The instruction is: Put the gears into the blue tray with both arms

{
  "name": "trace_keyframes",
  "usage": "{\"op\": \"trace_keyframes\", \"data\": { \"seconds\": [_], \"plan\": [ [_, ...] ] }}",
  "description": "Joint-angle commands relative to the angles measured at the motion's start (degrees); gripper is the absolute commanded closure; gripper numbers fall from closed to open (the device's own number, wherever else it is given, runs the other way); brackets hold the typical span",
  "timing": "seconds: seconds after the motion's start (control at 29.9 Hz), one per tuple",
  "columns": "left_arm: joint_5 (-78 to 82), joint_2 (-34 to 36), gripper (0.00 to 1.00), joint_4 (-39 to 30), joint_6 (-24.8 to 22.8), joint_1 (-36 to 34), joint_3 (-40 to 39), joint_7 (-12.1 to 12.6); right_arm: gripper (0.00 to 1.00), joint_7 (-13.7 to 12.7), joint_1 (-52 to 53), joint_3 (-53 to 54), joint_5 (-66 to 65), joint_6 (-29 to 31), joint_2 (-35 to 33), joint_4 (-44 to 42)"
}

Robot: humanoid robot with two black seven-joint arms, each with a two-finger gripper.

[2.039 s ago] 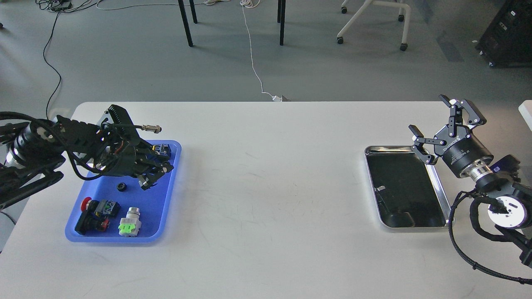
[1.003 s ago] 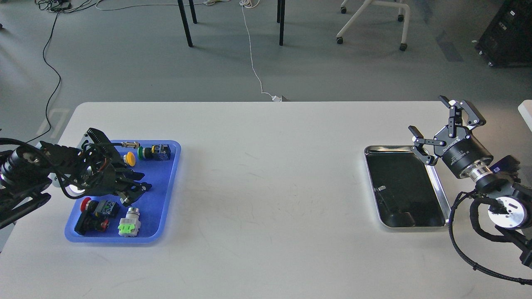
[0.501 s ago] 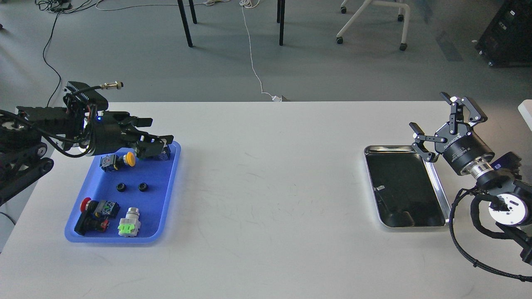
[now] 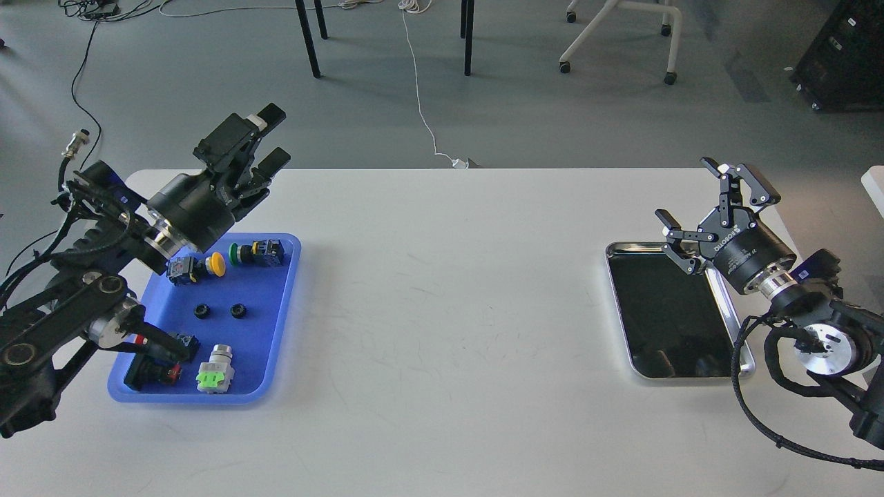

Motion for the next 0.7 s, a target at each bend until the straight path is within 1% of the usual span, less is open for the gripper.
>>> {"op": "trace_keyframes", "data": {
  "seconds": [0.0,0.03,0.1,0.17,0.27,0.47,0.6,0.67],
  "plan": [
    [-0.89,-4.42,0.02,0.79,-0.48,3.70,-5.99,3.10,0.01,0.00,-0.08,0.01,-0.35,0.00,-0.14,0.82],
    [-1.76,-5.65,0.02,1.49,-0.56,4.66,-7.92,4.86,0.01,0.00,-0.08,0.01,-0.35,0.00,0.03,0.83],
    [-3.95,-7.76,0.02,2.11,-1.00,5.90,-11.08,6.97,0.01,0.00,-0.08,0.01,-0.35,0.00,0.21,0.83],
    [-6.07,-9.43,0.02,2.28,-2.14,6.34,-12.94,7.86,0.01,0.00,-0.17,-0.08,-0.44,0.00,0.21,0.91],
    [-7.57,-10.06,0.02,2.28,-4.34,7.48,-13.47,9.79,0.01,0.00,-0.17,0.01,-1.93,0.00,0.56,0.74],
    [-8.53,-11.37,0.02,2.28,-5.31,7.92,-15.49,11.20,0.01,0.00,-0.17,0.45,-3.25,0.00,0.65,0.91],
    [-12.75,-11.37,0.02,2.28,-5.49,7.75,-15.58,12.87,0.01,0.00,-0.43,1.15,-3.08,0.00,0.65,1.44],
    [-13.19,-11.29,0.02,2.20,-5.57,7.75,-15.58,12.96,0.01,0.00,-0.43,1.59,-3.08,0.00,0.56,1.88]
  ]
}}
